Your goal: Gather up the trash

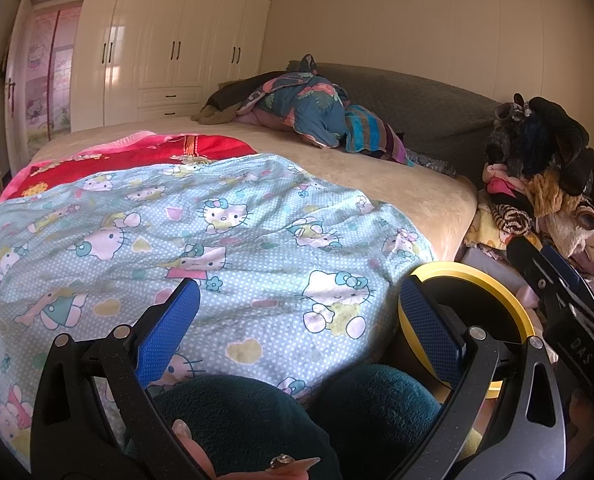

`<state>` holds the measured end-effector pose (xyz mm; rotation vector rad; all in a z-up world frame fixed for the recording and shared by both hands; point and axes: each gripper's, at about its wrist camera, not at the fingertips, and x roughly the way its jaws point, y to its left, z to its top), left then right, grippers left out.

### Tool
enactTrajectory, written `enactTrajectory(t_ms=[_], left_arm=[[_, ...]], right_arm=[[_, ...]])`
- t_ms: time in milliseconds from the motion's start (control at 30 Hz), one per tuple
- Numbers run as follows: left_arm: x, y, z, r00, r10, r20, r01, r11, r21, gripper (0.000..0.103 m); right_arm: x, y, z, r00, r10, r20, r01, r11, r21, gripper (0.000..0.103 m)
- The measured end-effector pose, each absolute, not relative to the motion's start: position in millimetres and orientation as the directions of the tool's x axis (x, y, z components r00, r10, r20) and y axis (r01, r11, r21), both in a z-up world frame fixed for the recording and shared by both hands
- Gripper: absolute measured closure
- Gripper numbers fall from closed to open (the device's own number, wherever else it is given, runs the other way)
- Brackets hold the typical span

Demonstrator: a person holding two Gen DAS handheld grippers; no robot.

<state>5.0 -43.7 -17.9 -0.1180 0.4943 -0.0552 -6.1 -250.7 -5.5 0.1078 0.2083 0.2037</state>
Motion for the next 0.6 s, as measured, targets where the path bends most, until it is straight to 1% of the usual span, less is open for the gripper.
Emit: enactTrajectory(t_ms=[67, 167, 267, 367, 400, 467, 500, 567, 600], left_arm=[[6.6, -36.6, -16.4, 0.877, -0.077, -0.474, -0.001, 0.987, -0.163, 0.011], [10.0, -9.0, -13.1, 0.877, -0.047, -0.479, -0.083, 0.966, -0.246, 0.011], [10.2, 35.3, -8.7, 0.879, 0.034, -0.476, -0.199, 0.933, -0.301, 0.011], [6.8, 98.5, -1.9, 0.852, 0.240, -0.465, -0.389, 0.886, -0.254, 0.011], [5.5, 127.5, -3.5, 0.816, 0.320, -0.481, -0.469, 0.853, -0.228, 0.011], [1.8, 186.2, -15.6, 0.726, 0.438, -0.530, -0.600, 0.780, -0.178, 0.011], [0.7, 208.2, -22.8, 0.681, 0.476, -0.556, -0.647, 0.747, -0.153, 0.011], [-1.3, 260.4, -45.3, 0.582, 0.524, -0.622, -0.726, 0.679, -0.107, 0.011], [-1.4, 276.8, -54.2, 0.544, 0.535, -0.646, -0.748, 0.659, -0.084, 0.011]], right_arm=[[1.1, -243.8, -2.4, 0.951, 0.236, -0.200, -0.213, 0.969, 0.129, 0.006], [21.9, -220.3, 13.9, 0.933, 0.301, -0.199, -0.269, 0.948, 0.171, 0.006], [49.0, -172.7, 31.9, 0.885, 0.407, -0.229, -0.364, 0.908, 0.206, 0.006], [80.6, -99.3, 44.4, 0.789, 0.532, -0.308, -0.477, 0.846, 0.238, 0.006], [90.3, -70.8, 43.7, 0.748, 0.566, -0.347, -0.512, 0.824, 0.242, 0.006], [107.0, -2.6, 33.2, 0.661, 0.613, -0.432, -0.571, 0.785, 0.241, 0.006], [111.9, 20.7, 26.0, 0.623, 0.631, -0.463, -0.595, 0.766, 0.244, 0.006], [124.9, 86.8, -6.4, 0.515, 0.634, -0.576, -0.624, 0.738, 0.255, 0.006], [124.9, 86.8, -6.4, 0.515, 0.634, -0.576, -0.624, 0.738, 0.255, 0.006]])
